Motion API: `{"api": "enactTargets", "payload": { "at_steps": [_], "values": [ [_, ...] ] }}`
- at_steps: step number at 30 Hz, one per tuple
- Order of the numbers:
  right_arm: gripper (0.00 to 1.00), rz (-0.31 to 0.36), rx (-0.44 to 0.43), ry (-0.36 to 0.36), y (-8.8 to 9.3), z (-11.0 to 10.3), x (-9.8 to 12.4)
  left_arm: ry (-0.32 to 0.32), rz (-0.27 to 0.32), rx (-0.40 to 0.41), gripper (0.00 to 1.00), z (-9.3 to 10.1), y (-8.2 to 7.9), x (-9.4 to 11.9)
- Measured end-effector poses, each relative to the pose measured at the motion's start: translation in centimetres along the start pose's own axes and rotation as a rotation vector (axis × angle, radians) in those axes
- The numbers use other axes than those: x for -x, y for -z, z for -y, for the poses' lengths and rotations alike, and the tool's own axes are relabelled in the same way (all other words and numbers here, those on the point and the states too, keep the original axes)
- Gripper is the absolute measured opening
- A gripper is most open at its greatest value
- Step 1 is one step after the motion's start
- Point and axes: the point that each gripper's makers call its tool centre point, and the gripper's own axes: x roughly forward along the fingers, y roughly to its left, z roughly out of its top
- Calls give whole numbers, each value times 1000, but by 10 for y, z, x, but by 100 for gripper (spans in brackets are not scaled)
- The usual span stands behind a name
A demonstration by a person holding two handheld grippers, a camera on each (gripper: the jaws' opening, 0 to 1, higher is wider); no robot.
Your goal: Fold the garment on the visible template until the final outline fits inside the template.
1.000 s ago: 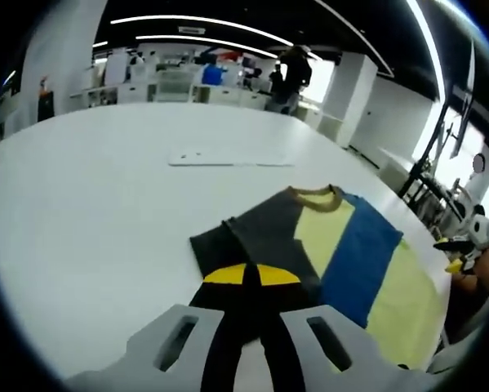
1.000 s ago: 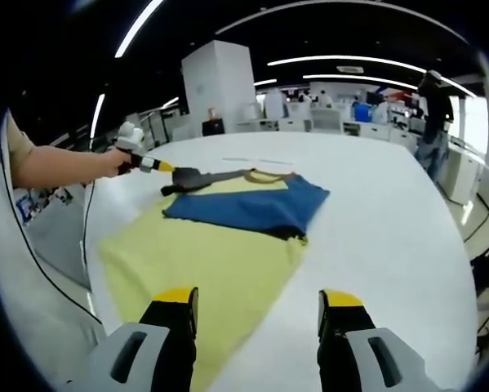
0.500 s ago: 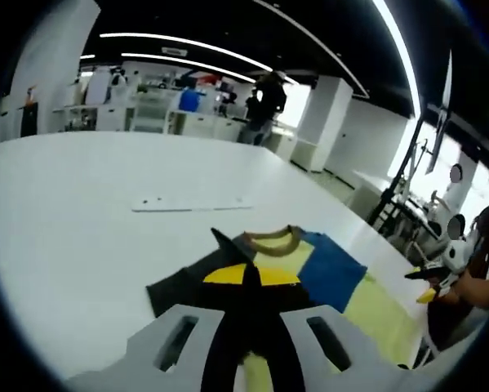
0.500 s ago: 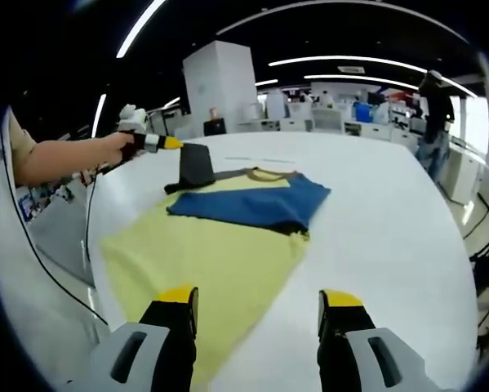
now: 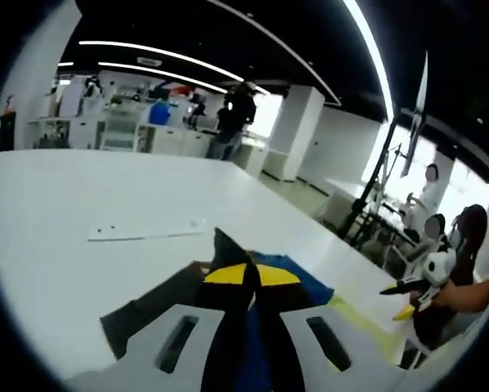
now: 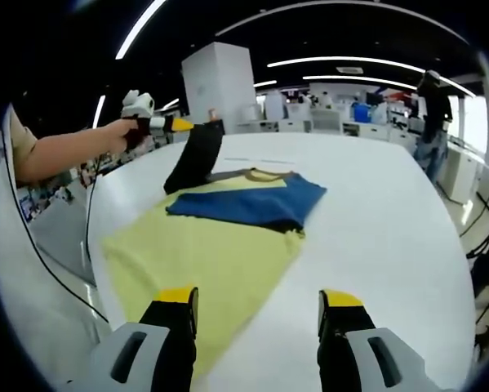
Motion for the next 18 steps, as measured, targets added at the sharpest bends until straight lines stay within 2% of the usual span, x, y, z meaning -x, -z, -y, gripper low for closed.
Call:
{"api": "enactTargets", "payload": {
  "at_steps": [9,18],
  "values": [
    [57,3,-5,-5,3,0,1,57,41,26,0,29,-11,-21],
    [57,10,-12,-6,4,2,5,93,26,19,0,53,-8,-44]
  ]
}}
